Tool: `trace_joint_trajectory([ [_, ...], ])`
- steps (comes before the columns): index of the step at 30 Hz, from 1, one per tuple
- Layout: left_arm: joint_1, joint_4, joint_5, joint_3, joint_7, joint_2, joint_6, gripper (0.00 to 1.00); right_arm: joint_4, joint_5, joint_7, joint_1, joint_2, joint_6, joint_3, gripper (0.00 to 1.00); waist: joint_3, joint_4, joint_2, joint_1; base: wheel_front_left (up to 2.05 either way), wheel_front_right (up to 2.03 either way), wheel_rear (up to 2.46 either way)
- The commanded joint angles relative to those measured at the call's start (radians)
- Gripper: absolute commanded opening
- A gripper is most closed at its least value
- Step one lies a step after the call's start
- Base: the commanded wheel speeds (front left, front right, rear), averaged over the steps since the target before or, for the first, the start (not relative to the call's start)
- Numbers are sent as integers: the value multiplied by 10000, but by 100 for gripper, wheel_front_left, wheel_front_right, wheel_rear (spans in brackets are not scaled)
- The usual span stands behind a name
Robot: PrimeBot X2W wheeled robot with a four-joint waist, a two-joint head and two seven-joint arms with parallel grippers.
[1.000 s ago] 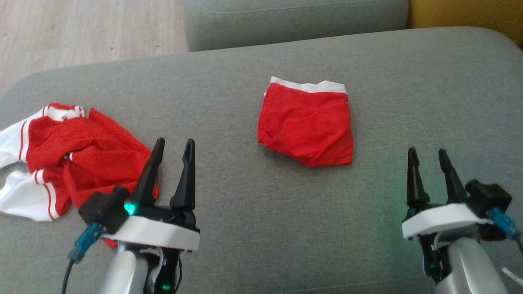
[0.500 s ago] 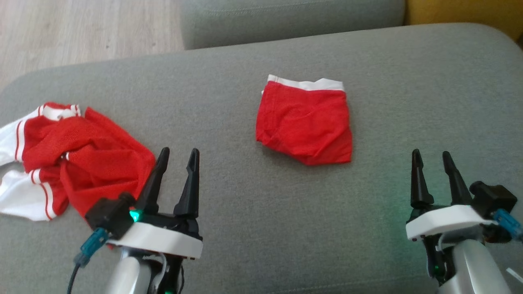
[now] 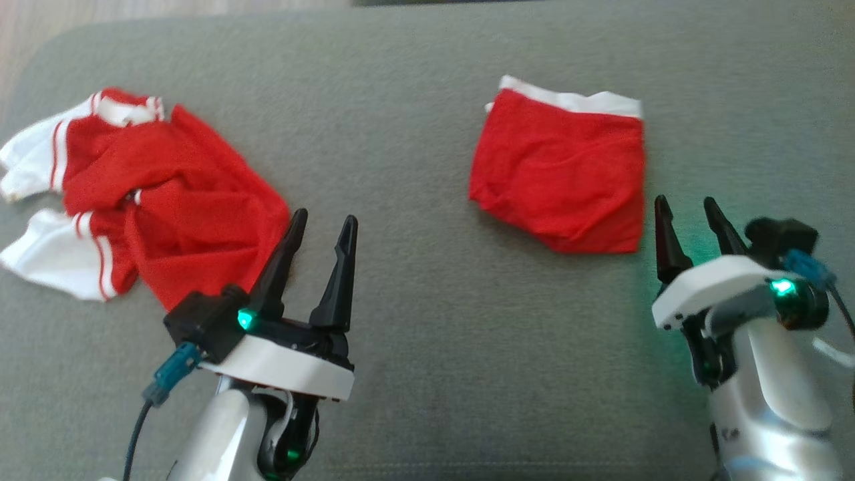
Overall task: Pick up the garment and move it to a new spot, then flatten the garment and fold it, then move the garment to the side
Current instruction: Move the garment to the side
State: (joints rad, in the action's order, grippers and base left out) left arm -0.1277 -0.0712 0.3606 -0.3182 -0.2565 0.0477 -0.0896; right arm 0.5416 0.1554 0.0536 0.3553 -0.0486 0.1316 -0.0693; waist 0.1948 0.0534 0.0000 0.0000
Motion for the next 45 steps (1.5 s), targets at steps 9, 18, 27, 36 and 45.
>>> trace_joint_trajectory([
  [9,-589,251,7,43,-53,26,-47,100,1631,395,-630,1954,-17,-9,214,100,576,821,0,0,0,0,0],
  [18,-612,285,-14,-1,-53,26,22,100,3927,798,-1038,3025,-16,-9,362,100,651,984,0,0,0,0,0],
  [27,-463,244,-122,148,-53,26,0,100,4405,74,-112,3335,-177,-9,1439,0,307,317,0,0,0,0,0],
  [36,-408,376,-51,58,-53,26,2,100,4088,-335,-686,3466,-2126,-9,3333,0,226,-412,0,0,0,0,0],
  [45,-588,415,-35,-37,-53,26,-54,100,3532,288,-1653,3627,-5591,-9,5025,0,717,-337,0,0,0,0,0],
])
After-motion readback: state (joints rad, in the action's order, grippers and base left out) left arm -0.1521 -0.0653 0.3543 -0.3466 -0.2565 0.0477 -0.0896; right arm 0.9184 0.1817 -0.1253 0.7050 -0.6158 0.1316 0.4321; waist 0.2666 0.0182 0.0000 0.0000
